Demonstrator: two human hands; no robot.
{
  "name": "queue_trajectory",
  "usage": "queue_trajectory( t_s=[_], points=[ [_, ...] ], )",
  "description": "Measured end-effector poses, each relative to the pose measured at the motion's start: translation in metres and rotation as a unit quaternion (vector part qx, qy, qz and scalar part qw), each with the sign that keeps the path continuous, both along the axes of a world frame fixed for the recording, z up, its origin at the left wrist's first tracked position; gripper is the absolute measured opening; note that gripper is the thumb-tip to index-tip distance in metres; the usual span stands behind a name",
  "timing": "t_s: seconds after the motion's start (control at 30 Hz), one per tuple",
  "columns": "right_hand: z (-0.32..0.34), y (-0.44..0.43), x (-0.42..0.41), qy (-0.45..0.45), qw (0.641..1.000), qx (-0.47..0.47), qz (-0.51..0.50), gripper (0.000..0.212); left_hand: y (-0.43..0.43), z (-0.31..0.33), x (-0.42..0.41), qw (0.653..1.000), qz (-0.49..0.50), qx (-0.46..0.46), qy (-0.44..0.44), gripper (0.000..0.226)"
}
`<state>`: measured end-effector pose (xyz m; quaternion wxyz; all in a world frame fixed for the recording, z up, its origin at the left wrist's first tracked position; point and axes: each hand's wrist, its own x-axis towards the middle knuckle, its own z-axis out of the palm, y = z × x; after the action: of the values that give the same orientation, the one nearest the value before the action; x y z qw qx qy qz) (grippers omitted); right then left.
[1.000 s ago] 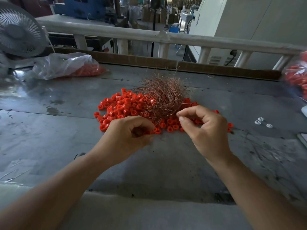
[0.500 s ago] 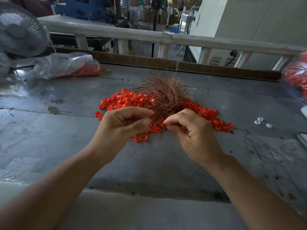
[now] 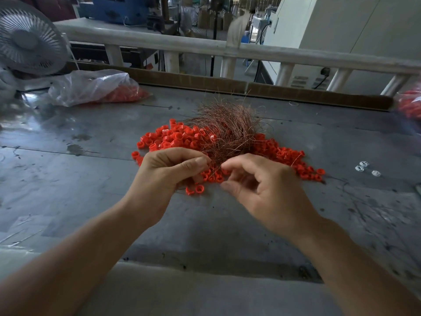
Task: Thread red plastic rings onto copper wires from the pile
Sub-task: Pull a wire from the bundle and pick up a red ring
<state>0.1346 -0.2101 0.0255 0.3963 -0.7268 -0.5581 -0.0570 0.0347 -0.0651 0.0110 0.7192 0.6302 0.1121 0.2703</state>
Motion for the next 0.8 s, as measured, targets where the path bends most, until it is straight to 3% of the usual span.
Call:
queue_trajectory(
  t_s=[0.13,0.23,0.33,0.63,0.8],
  points=[
    [-0.003,0.005,-0.005,-0.042,0.999,0.01,-0.012,0.01,-0.003,-0.004,0.002,0.999,-0.029,0.014,0.0,0.022],
    [0.003,-0.001,0.006,0.027,0.998,0.036,-0.045,0.005,-0.001,-0.004,0.0,0.999,-0.015,0.049,-0.009,0.026],
    [0.006,-0.006,0.012,0.1,0.994,0.025,-0.045,0.014,-0.003,-0.004,0.0,0.994,0.004,0.11,-0.009,0.036],
    [0.005,-0.004,0.003,0.088,0.996,-0.001,-0.031,0.011,-0.005,-0.004,-0.001,0.994,0.002,0.112,-0.006,0.029],
    [0.006,-0.003,-0.001,0.112,0.994,0.009,-0.001,0.021,-0.006,-0.003,-0.003,0.991,-0.017,0.128,-0.016,0.024]
  ],
)
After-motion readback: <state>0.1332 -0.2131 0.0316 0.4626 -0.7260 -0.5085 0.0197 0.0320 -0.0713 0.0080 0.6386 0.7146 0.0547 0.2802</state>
